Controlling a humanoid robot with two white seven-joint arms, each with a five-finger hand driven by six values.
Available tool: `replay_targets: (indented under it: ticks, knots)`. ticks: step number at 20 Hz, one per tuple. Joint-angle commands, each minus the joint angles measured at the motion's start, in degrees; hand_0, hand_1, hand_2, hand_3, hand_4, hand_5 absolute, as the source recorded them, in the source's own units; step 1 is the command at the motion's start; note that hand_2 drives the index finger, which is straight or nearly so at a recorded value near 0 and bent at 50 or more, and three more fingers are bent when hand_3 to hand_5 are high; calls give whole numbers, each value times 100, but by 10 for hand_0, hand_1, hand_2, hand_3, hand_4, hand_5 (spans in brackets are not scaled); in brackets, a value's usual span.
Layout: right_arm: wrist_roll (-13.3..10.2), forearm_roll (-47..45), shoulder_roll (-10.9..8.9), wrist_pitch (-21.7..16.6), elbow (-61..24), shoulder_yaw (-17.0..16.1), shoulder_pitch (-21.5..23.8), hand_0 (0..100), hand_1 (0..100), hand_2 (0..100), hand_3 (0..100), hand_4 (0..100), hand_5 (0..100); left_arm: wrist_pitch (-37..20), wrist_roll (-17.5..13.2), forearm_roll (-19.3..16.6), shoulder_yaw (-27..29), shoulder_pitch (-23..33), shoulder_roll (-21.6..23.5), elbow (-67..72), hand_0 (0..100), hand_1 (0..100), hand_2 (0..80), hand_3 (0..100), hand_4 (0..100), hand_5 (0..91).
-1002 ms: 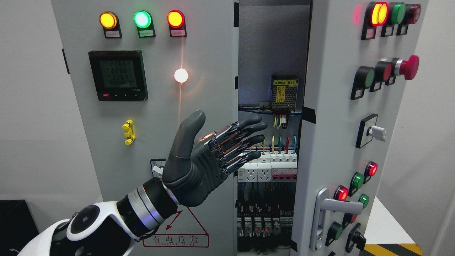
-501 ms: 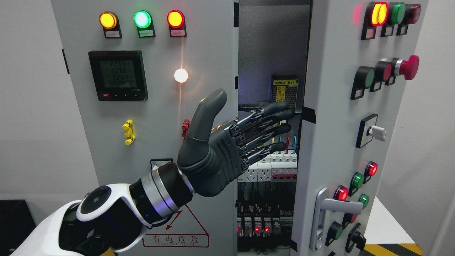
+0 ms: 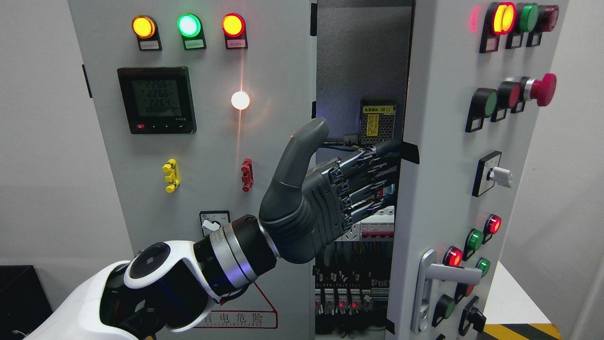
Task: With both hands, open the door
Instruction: 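Hook left hand fingers behind the door edge and push it outward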
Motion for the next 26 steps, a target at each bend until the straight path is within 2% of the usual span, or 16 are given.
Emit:
replay_targets:
  ticks: [1,17,26]
  knots:
    - [2,1,0,5,1,0,0,191,0,0,0,0,0,-17,1,16,-225,-79,-302,161,0,0,0,0,0,0]
    - [2,1,0,-4,1,0,0,190,0,0,0,0,0,-26,-8,16,-356,-176,-364,126,0,0,0,0,0,0]
    - [2,1,0,5,1,0,0,191,0,0,0,0,0,-26,-8,16,-479,-299,-592,108,0,0,0,0,0,0]
